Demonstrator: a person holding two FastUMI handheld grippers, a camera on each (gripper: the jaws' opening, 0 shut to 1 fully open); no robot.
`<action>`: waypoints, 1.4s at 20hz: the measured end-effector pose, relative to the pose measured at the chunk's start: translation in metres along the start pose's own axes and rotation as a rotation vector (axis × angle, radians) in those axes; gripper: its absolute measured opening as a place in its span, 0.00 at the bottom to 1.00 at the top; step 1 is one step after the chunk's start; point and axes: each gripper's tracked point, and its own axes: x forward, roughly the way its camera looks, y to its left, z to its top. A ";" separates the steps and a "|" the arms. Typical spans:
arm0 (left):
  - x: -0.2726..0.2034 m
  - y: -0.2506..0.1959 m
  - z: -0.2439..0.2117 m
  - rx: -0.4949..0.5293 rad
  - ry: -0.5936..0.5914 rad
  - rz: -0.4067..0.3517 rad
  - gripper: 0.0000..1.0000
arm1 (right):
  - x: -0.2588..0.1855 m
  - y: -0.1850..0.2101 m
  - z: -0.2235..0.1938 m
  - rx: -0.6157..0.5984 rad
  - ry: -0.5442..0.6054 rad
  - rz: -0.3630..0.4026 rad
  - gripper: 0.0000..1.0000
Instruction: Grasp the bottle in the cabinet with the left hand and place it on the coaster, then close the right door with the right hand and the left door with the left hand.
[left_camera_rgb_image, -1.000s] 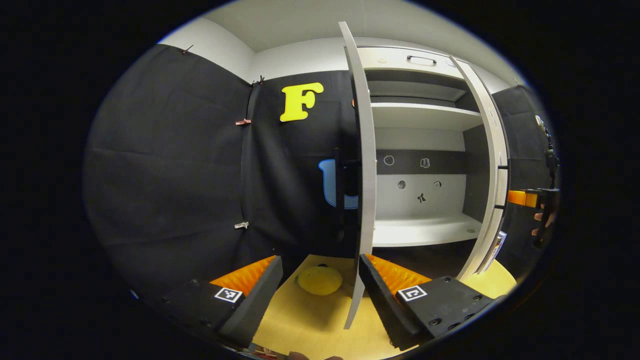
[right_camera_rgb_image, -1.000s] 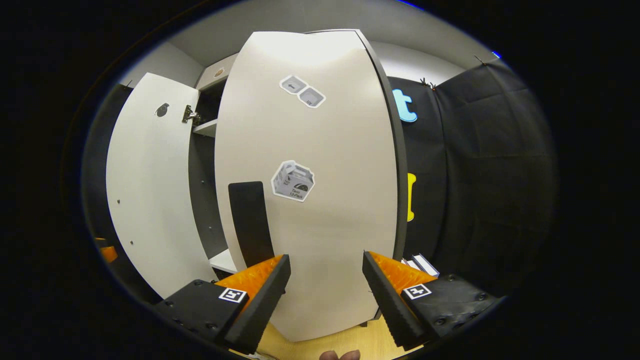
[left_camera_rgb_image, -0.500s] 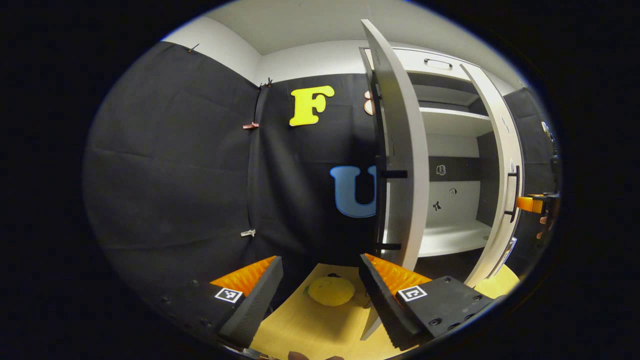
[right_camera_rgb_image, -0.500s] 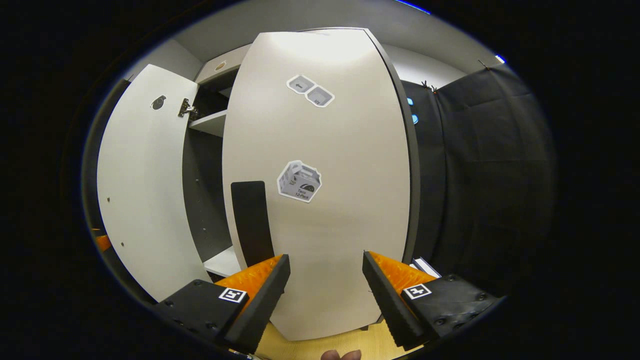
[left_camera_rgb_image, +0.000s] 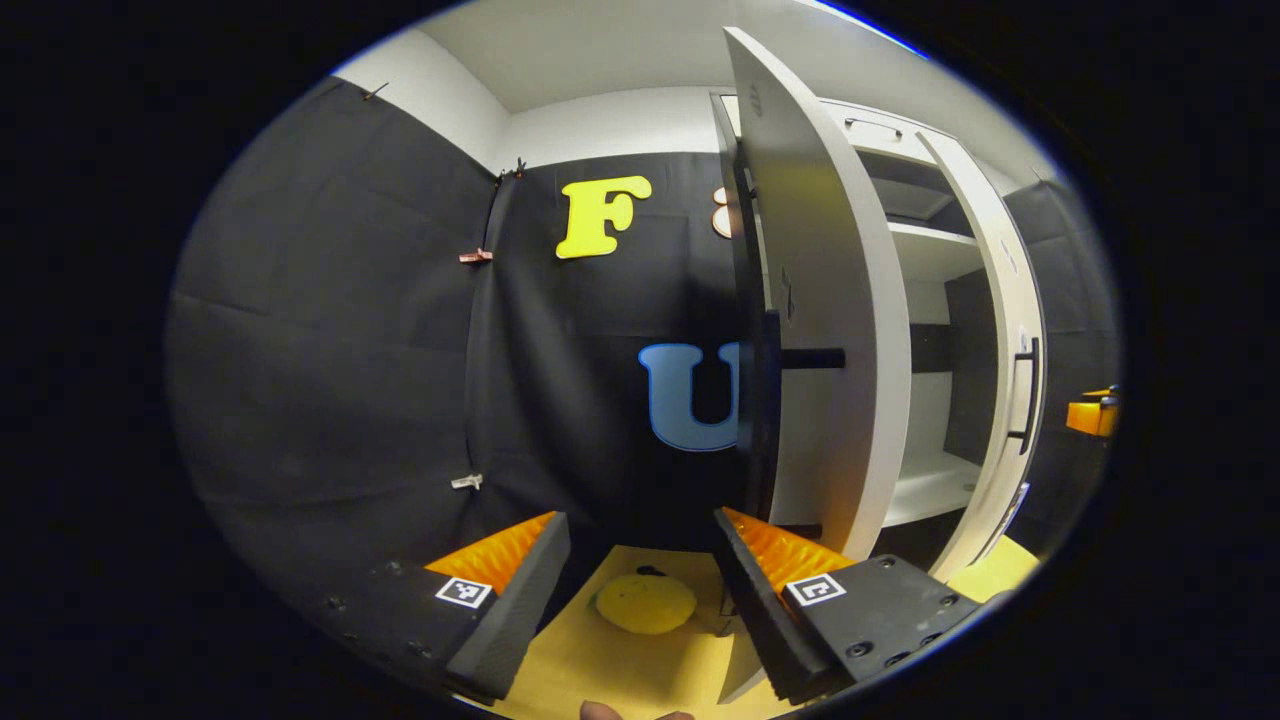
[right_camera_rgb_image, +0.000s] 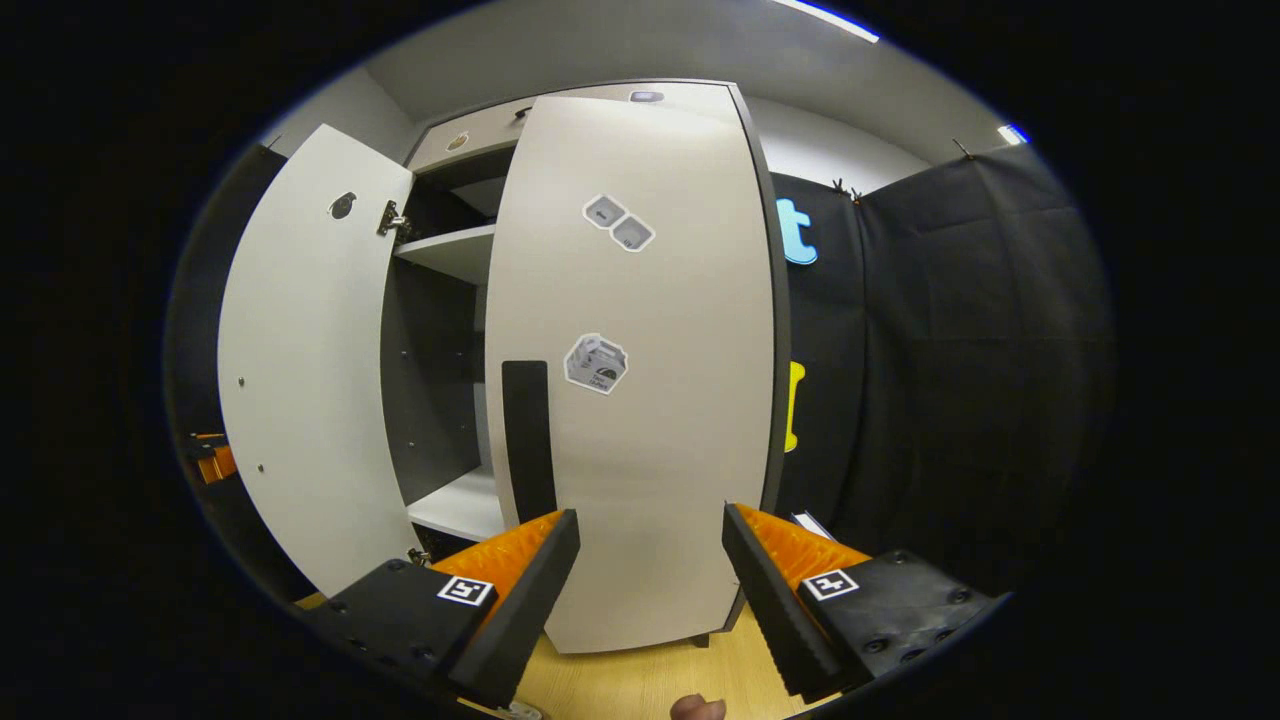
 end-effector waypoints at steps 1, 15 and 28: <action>-0.002 -0.003 -0.001 0.001 0.001 -0.004 0.92 | -0.005 -0.003 0.001 0.000 -0.001 -0.009 0.96; -0.020 -0.079 -0.003 -0.005 0.014 -0.061 0.91 | -0.040 -0.046 -0.004 -0.029 0.020 -0.043 0.96; 0.011 -0.187 0.004 0.015 0.026 -0.198 0.89 | -0.031 -0.072 -0.004 -0.013 0.024 -0.022 0.96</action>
